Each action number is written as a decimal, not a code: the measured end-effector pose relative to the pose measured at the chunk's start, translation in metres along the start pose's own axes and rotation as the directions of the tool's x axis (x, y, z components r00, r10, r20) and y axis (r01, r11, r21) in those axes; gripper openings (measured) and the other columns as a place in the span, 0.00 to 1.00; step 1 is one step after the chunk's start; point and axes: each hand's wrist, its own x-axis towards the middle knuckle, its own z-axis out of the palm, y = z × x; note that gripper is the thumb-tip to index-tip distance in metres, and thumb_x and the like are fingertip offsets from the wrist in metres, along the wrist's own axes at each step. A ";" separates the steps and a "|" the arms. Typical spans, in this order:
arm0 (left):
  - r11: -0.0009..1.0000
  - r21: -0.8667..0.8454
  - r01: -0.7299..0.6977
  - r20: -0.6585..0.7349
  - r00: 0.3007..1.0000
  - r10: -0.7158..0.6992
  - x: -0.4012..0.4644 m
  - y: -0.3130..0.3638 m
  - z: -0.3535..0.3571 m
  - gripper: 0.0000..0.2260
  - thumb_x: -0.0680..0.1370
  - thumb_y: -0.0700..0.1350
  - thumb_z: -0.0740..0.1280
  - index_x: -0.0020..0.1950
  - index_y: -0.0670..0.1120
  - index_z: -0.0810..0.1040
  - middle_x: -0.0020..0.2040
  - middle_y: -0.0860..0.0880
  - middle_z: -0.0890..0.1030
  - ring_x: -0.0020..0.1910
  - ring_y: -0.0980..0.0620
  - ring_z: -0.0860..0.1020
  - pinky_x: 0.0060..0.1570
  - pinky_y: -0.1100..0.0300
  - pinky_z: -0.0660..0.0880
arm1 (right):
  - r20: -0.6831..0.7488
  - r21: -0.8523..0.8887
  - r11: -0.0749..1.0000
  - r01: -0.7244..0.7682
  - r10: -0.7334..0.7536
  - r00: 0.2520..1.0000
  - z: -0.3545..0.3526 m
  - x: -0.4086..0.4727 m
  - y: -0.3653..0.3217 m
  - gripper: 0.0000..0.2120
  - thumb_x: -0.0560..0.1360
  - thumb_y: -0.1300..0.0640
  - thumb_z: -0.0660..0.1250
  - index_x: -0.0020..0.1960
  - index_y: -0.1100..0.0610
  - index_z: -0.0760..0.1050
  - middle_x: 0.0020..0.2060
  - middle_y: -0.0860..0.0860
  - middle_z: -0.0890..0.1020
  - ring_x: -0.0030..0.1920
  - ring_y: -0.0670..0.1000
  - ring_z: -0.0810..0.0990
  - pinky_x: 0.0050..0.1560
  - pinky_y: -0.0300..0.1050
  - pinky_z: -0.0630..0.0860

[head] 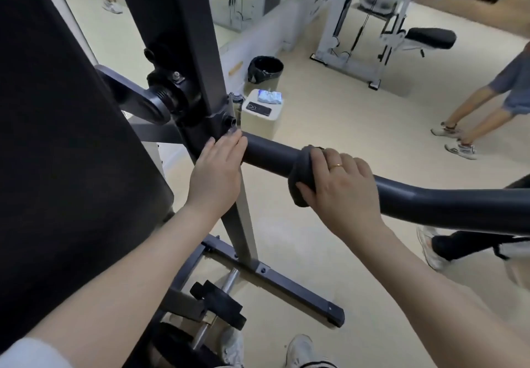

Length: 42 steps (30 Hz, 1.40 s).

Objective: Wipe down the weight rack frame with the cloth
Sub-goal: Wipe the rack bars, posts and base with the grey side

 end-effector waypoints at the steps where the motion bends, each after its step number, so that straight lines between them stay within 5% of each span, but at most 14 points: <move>1: 1.000 0.008 0.001 -0.009 1.000 -0.001 0.000 0.000 0.002 0.23 0.70 0.36 0.51 0.62 0.34 0.75 0.62 0.37 0.77 0.60 0.39 0.77 0.64 0.43 0.63 | 0.013 -0.003 1.000 0.003 -0.003 1.000 0.000 0.007 -0.005 0.23 0.74 0.44 0.54 0.58 0.60 0.72 0.44 0.57 0.79 0.39 0.60 0.77 0.41 0.49 0.71; 8: 0.991 -0.064 0.118 0.029 0.993 -0.116 -0.004 0.014 -0.002 0.26 0.71 0.30 0.59 0.70 0.35 0.67 0.71 0.38 0.68 0.70 0.39 0.66 0.71 0.48 0.58 | 0.161 0.036 0.981 0.192 -0.195 0.967 -0.001 0.033 -0.023 0.29 0.74 0.46 0.66 0.70 0.58 0.65 0.55 0.60 0.78 0.46 0.62 0.77 0.44 0.52 0.71; 12: 0.977 -0.086 0.197 0.103 0.977 -0.188 -0.012 0.035 -0.005 0.32 0.75 0.31 0.58 0.77 0.45 0.54 0.78 0.46 0.52 0.77 0.48 0.50 0.74 0.57 0.46 | 0.066 0.023 0.990 0.138 -0.139 0.988 -0.013 -0.015 0.036 0.33 0.64 0.52 0.76 0.63 0.61 0.67 0.46 0.61 0.79 0.37 0.61 0.78 0.37 0.51 0.73; 16: 0.990 -0.104 0.091 0.137 0.988 -0.076 -0.025 0.055 -0.003 0.34 0.75 0.30 0.59 0.77 0.50 0.54 0.78 0.48 0.50 0.77 0.48 0.48 0.74 0.55 0.46 | 0.034 -0.040 0.976 0.214 -0.213 0.977 -0.013 -0.034 0.057 0.27 0.67 0.57 0.70 0.61 0.63 0.64 0.47 0.60 0.79 0.39 0.60 0.77 0.38 0.49 0.72; 19: 0.995 -0.101 0.022 0.125 0.992 -0.010 -0.030 0.076 -0.003 0.33 0.73 0.28 0.60 0.76 0.47 0.59 0.77 0.45 0.54 0.76 0.45 0.52 0.73 0.54 0.48 | 0.071 -0.074 0.937 0.341 -0.336 0.939 -0.014 -0.017 0.041 0.25 0.72 0.57 0.55 0.68 0.62 0.61 0.59 0.62 0.76 0.49 0.60 0.78 0.45 0.49 0.73; 22: 0.987 -0.113 0.115 0.148 0.984 -0.097 -0.032 0.099 -0.001 0.32 0.74 0.30 0.59 0.77 0.45 0.55 0.78 0.46 0.51 0.77 0.47 0.50 0.75 0.55 0.48 | 0.182 -0.042 0.897 0.441 -0.427 0.886 -0.023 -0.012 0.041 0.29 0.78 0.56 0.52 0.76 0.61 0.47 0.72 0.63 0.60 0.64 0.61 0.69 0.58 0.50 0.67; 24: 0.976 -0.122 0.181 0.158 0.974 -0.160 -0.036 0.111 0.000 0.32 0.75 0.31 0.58 0.77 0.47 0.52 0.78 0.48 0.48 0.77 0.49 0.48 0.75 0.54 0.49 | 0.229 -0.089 0.901 0.425 -0.397 0.889 -0.035 -0.029 0.061 0.31 0.78 0.57 0.54 0.76 0.60 0.44 0.72 0.63 0.58 0.64 0.61 0.68 0.59 0.50 0.66; 29: 0.975 -0.156 0.160 0.129 0.982 -0.140 -0.041 0.146 0.004 0.32 0.76 0.32 0.58 0.77 0.51 0.54 0.78 0.48 0.49 0.77 0.49 0.48 0.74 0.53 0.51 | 0.211 -0.513 0.740 0.435 -0.383 0.899 -0.060 -0.094 0.124 0.29 0.69 0.63 0.39 0.67 0.62 0.64 0.56 0.58 0.75 0.53 0.58 0.73 0.55 0.51 0.62; 32: 0.983 -0.159 0.091 0.110 0.991 -0.074 -0.041 0.171 0.009 0.33 0.75 0.32 0.59 0.77 0.51 0.54 0.78 0.48 0.50 0.77 0.49 0.49 0.73 0.57 0.48 | 0.171 -0.429 0.811 0.398 -0.360 0.917 -0.059 -0.081 0.112 0.20 0.74 0.57 0.52 0.64 0.61 0.66 0.54 0.58 0.77 0.51 0.57 0.76 0.53 0.50 0.65; 34: 0.981 -0.163 0.110 0.133 0.987 -0.088 -0.042 0.182 0.010 0.33 0.75 0.32 0.58 0.77 0.51 0.53 0.78 0.50 0.48 0.77 0.51 0.47 0.72 0.60 0.46 | 0.184 -0.258 0.878 0.403 -0.365 0.913 -0.053 -0.068 0.099 0.23 0.75 0.53 0.56 0.67 0.63 0.59 0.58 0.59 0.74 0.54 0.58 0.75 0.51 0.49 0.66; 37: 0.981 -0.145 0.127 0.138 0.985 -0.107 -0.043 0.185 0.009 0.34 0.75 0.32 0.58 0.77 0.52 0.53 0.78 0.51 0.48 0.77 0.52 0.48 0.73 0.58 0.53 | 0.175 -0.234 0.880 0.414 -0.381 0.908 -0.057 -0.072 0.104 0.23 0.75 0.57 0.53 0.68 0.63 0.59 0.60 0.60 0.73 0.56 0.58 0.75 0.54 0.49 0.66; 42: 0.991 -0.081 0.103 0.152 0.984 -0.090 -0.042 0.182 0.002 0.34 0.75 0.32 0.58 0.77 0.55 0.53 0.78 0.53 0.49 0.77 0.52 0.50 0.65 0.56 0.67 | 0.106 -0.419 0.803 0.424 -0.421 0.901 -0.074 -0.095 0.142 0.29 0.69 0.62 0.39 0.56 0.61 0.75 0.48 0.58 0.80 0.47 0.58 0.78 0.50 0.49 0.71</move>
